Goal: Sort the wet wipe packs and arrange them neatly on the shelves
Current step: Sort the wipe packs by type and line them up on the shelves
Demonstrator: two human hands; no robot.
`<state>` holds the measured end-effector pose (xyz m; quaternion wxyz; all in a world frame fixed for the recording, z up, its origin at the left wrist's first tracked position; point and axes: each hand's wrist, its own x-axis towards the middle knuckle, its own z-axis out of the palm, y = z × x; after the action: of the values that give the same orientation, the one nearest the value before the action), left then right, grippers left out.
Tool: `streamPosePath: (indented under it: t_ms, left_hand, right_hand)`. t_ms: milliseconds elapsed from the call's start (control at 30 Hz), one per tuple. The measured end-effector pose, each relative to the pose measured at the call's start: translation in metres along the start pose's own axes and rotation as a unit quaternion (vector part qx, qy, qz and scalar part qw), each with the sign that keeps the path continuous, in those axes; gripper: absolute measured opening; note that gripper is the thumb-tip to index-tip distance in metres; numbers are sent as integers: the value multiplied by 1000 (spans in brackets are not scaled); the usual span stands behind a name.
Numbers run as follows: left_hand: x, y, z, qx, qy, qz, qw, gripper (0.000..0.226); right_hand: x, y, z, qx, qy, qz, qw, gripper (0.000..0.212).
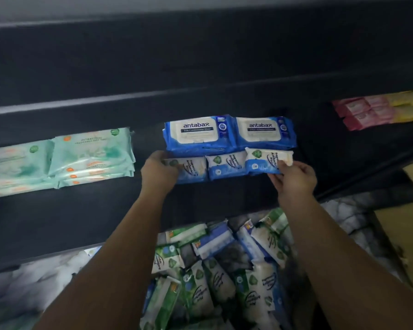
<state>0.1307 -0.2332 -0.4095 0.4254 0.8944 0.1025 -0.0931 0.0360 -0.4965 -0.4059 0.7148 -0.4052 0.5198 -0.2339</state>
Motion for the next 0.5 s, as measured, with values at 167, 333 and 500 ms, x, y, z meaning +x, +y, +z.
streamPosePath:
  t_ms: [167,333,500]
  left_hand:
    - [2,-2,16,5,34,-15,999,37]
    - [4,-8,29,24,60,-14,998,40]
    - [4,-8,31,22,57,-18,998,41]
  right_hand:
    - [34,-7,-7,-50,30,-19,998,27]
    - [51,0,1,-103,32,-43,993,28]
    - [60,12,8,-263,51,-137,954,27]
